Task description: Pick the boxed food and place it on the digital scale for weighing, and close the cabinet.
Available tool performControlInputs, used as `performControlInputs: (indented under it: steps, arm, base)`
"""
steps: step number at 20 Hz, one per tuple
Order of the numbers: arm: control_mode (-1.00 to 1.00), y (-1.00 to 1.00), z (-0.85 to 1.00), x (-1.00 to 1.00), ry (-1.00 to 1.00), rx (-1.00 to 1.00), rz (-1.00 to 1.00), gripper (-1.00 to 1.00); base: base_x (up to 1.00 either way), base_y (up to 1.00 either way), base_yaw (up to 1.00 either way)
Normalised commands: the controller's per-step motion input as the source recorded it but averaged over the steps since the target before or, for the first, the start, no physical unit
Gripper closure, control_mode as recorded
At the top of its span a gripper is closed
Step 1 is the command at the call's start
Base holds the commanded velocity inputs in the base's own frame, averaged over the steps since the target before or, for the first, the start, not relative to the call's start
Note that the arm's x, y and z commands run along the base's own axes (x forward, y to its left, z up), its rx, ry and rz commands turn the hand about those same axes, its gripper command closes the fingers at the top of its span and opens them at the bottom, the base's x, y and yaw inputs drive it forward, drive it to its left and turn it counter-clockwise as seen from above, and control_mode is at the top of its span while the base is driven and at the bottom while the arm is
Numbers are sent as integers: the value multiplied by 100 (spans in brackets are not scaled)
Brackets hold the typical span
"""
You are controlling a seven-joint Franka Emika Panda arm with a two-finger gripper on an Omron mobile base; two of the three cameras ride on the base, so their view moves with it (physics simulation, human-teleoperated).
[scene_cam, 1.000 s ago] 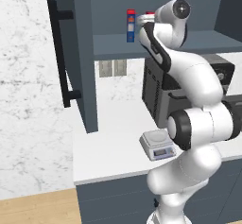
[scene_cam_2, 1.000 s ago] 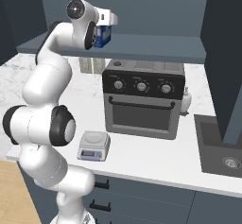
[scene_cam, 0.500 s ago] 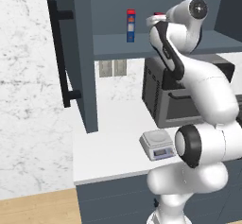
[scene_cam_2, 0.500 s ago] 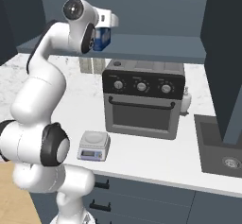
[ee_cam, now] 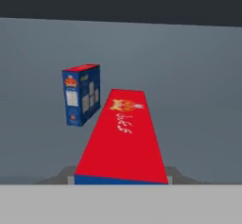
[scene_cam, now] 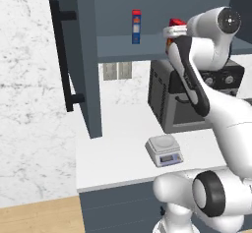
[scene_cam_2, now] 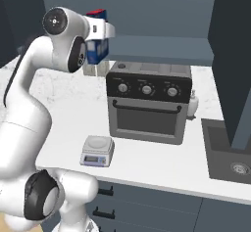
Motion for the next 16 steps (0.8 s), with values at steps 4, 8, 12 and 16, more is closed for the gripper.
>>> performControlInputs:
  steps: [4, 8, 12, 16]
  arm:
    - [-100, 8, 0, -91, 0, -6, 0, 100]
    - [-100, 0, 0, -97, 0, -2, 0, 100]
    - [-100, 0, -8, -100, 0, 0, 0, 100]
    - [-100, 12, -82, -100, 12, -7, 0, 100]
  base:
    - [0, 0, 0]
    - [0, 0, 0]
    - [0, 0, 0]
    - [0, 0, 0]
